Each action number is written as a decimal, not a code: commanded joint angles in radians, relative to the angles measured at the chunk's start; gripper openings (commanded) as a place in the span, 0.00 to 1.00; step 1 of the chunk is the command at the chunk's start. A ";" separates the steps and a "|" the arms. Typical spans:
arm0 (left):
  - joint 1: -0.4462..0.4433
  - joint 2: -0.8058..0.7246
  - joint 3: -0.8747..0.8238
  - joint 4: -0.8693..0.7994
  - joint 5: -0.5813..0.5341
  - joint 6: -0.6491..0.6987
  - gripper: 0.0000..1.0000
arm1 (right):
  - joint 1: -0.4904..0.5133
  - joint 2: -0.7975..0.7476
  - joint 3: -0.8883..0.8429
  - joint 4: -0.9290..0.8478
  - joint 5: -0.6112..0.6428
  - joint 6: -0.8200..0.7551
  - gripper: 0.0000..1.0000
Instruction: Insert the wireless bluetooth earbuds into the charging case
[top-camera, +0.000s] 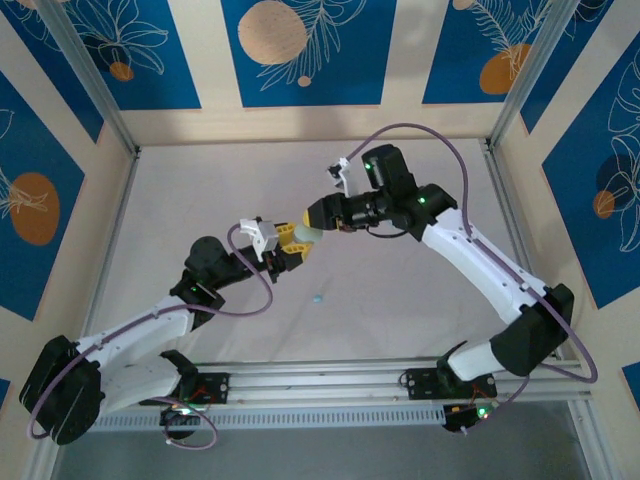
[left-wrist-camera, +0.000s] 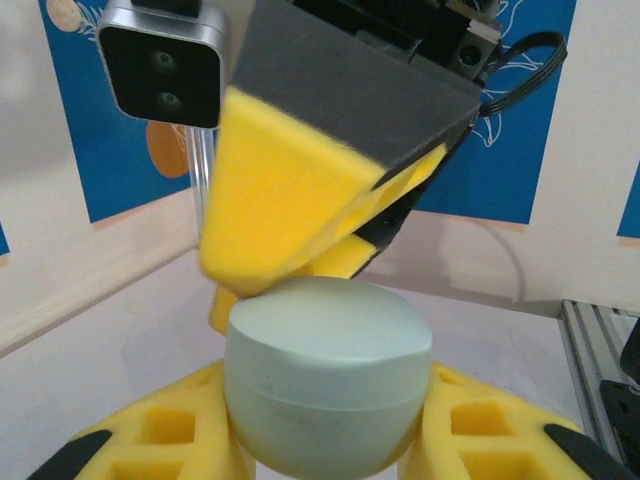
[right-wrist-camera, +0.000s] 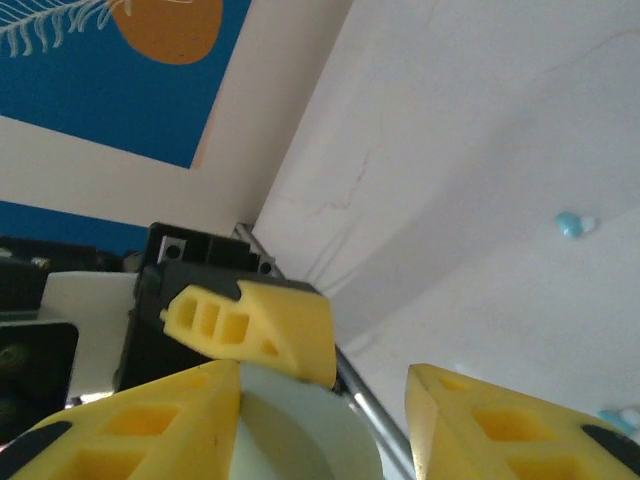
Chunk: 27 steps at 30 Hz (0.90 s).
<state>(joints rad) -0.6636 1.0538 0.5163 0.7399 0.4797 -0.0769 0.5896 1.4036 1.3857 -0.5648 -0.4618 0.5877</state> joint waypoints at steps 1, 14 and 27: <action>-0.007 -0.002 0.042 0.064 0.010 -0.007 0.31 | -0.024 -0.060 -0.083 0.094 -0.150 0.055 0.50; -0.007 0.028 0.056 0.149 0.031 -0.050 0.32 | -0.073 -0.050 -0.258 0.488 -0.445 0.358 0.48; -0.007 0.038 0.058 0.108 0.033 -0.044 0.38 | -0.094 -0.043 -0.302 0.570 -0.438 0.413 0.21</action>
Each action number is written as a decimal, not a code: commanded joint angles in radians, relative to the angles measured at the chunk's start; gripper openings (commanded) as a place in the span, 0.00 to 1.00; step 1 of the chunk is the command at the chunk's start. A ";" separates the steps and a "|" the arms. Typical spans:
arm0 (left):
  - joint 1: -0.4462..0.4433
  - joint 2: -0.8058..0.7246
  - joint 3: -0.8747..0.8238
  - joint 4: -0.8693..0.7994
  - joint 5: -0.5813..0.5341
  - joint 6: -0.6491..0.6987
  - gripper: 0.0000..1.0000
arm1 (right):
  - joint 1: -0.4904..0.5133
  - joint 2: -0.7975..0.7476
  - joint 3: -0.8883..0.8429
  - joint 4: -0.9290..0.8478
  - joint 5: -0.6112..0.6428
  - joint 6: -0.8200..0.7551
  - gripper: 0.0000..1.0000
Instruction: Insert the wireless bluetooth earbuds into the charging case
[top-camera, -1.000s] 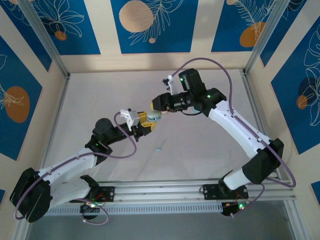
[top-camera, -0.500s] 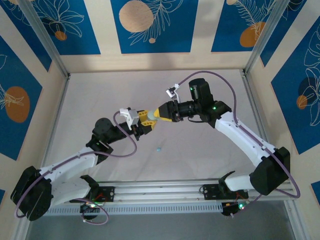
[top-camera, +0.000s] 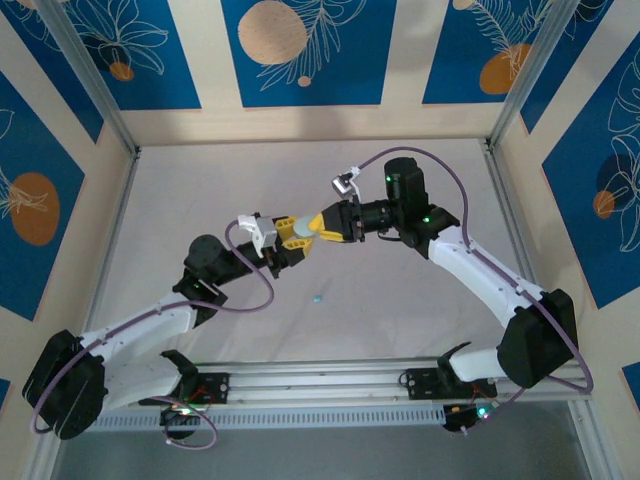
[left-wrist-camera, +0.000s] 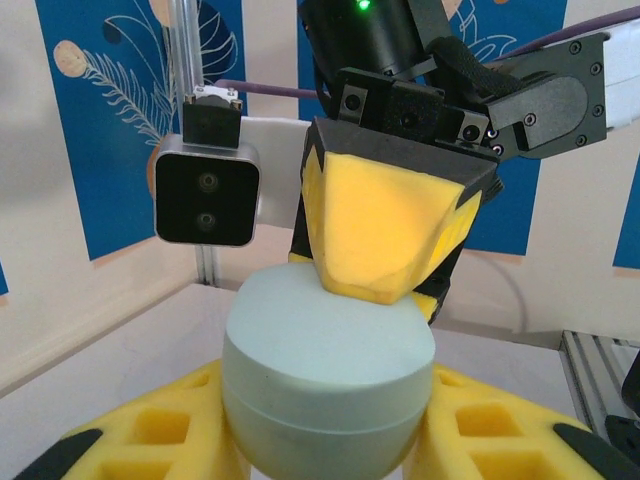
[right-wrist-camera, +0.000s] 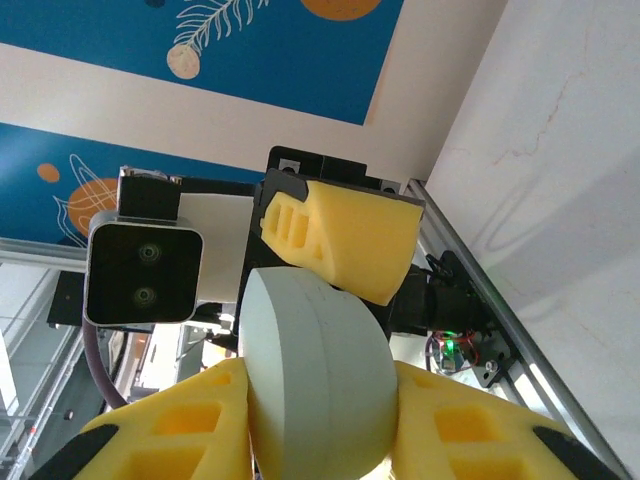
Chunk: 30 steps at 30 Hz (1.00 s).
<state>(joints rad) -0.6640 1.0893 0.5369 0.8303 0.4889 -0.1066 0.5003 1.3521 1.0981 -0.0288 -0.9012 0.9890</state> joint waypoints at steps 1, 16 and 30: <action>-0.006 0.003 0.036 0.011 0.020 -0.012 0.39 | -0.006 0.007 -0.018 0.042 0.008 0.017 0.21; -0.006 -0.023 -0.020 -0.104 -0.121 0.018 0.72 | -0.078 -0.016 -0.117 0.105 0.169 0.059 0.17; -0.006 -0.270 0.042 -0.594 -0.405 0.007 0.80 | -0.199 0.354 -0.110 0.019 0.467 -0.074 0.15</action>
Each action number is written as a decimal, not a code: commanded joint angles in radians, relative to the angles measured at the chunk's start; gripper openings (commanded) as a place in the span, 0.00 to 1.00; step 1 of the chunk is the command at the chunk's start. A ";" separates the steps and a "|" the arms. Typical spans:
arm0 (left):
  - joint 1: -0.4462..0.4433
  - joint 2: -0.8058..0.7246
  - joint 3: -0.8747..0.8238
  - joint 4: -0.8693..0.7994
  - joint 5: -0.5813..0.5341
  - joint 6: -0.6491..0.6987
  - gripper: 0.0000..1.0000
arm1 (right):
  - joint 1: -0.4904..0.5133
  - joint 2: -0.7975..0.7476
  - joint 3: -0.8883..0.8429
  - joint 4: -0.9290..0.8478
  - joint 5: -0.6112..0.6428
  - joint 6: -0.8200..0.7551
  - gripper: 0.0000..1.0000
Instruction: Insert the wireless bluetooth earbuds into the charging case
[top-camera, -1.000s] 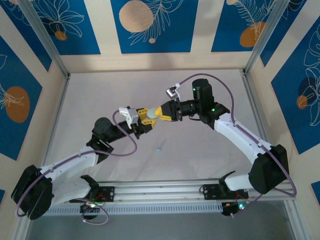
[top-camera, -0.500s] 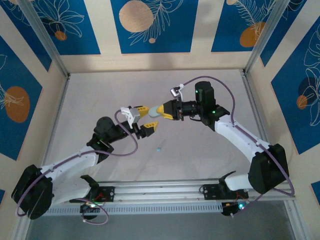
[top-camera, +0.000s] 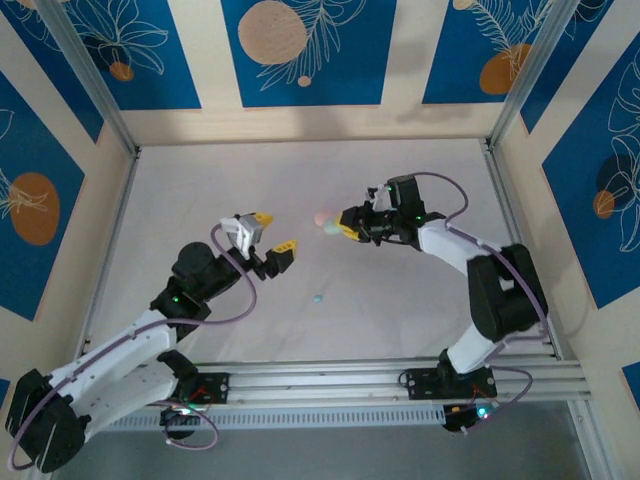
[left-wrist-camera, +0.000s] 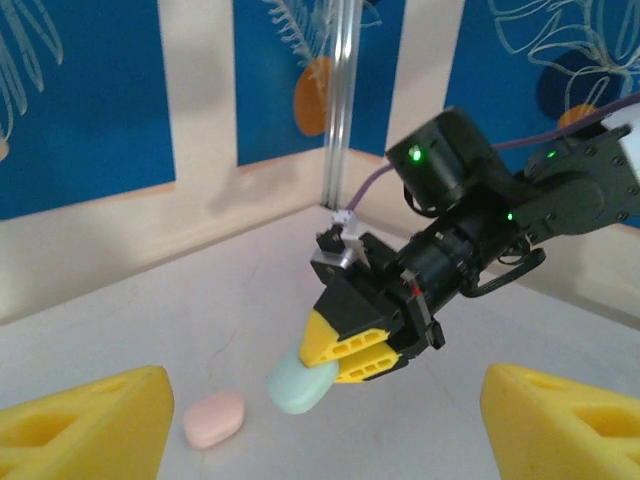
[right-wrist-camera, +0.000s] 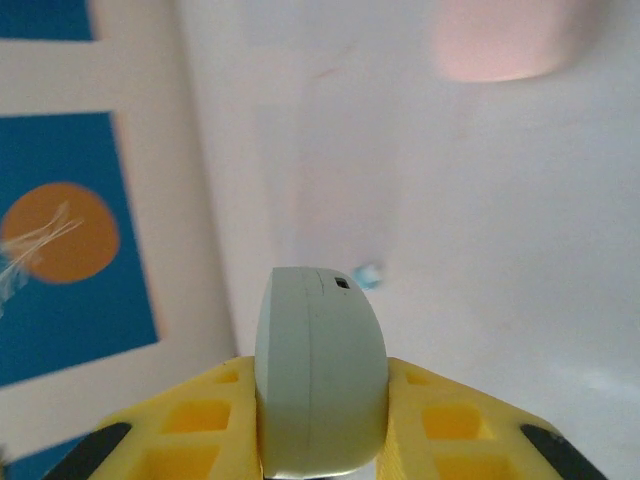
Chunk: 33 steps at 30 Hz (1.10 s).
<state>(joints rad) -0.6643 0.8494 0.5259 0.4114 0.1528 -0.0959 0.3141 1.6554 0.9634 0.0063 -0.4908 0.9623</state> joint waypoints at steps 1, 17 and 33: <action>-0.005 -0.035 0.065 -0.212 -0.075 -0.007 0.80 | -0.014 0.077 0.039 -0.022 0.068 -0.059 0.16; -0.005 -0.033 0.083 -0.251 -0.036 -0.019 0.82 | 0.006 0.333 0.173 0.002 0.041 -0.042 0.20; -0.006 -0.015 0.081 -0.234 -0.033 -0.019 0.83 | 0.004 0.196 0.134 -0.213 0.184 -0.208 0.54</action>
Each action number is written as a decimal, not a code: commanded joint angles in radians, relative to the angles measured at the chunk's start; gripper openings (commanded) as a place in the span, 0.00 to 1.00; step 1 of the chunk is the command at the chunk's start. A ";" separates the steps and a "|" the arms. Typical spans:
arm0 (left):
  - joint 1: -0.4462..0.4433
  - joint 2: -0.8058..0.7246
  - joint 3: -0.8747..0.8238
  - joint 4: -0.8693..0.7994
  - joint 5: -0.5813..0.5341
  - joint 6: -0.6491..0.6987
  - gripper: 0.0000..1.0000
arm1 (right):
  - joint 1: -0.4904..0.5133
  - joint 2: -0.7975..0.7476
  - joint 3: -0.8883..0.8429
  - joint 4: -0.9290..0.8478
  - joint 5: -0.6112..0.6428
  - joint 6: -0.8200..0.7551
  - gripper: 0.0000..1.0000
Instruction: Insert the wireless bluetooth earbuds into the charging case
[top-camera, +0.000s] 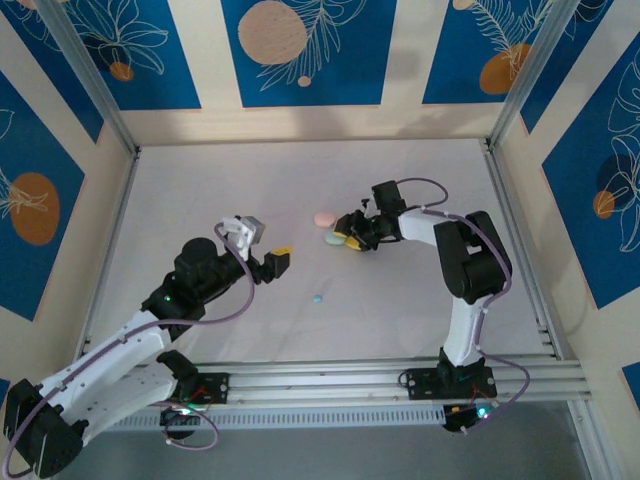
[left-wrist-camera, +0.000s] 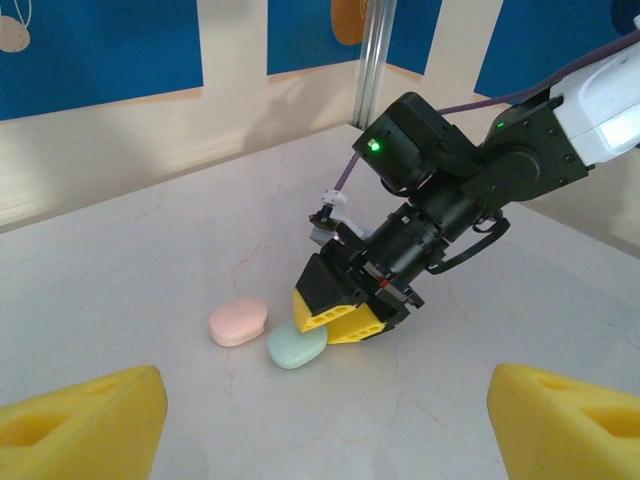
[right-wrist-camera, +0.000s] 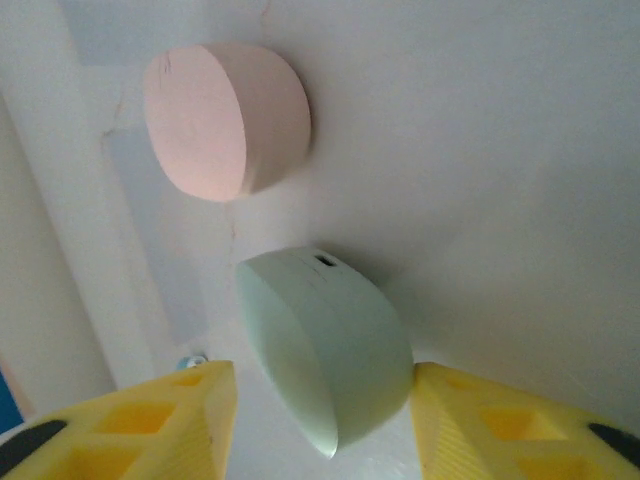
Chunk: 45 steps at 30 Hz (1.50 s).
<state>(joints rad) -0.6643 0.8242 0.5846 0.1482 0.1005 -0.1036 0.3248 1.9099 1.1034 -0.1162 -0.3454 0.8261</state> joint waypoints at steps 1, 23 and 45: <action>-0.005 0.013 0.023 0.031 0.022 -0.013 0.83 | -0.008 -0.066 -0.001 -0.109 0.042 -0.086 0.57; -0.004 0.112 0.113 -0.058 0.079 -0.058 0.95 | -0.263 0.061 0.379 -0.435 0.319 -0.536 0.65; 0.003 0.138 0.128 -0.094 0.104 -0.043 1.00 | -0.200 0.176 0.457 -0.563 0.352 -0.693 0.63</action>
<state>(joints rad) -0.6640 0.9539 0.6949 0.0582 0.1825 -0.1509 0.0906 2.1227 1.5860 -0.6529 -0.0559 0.1749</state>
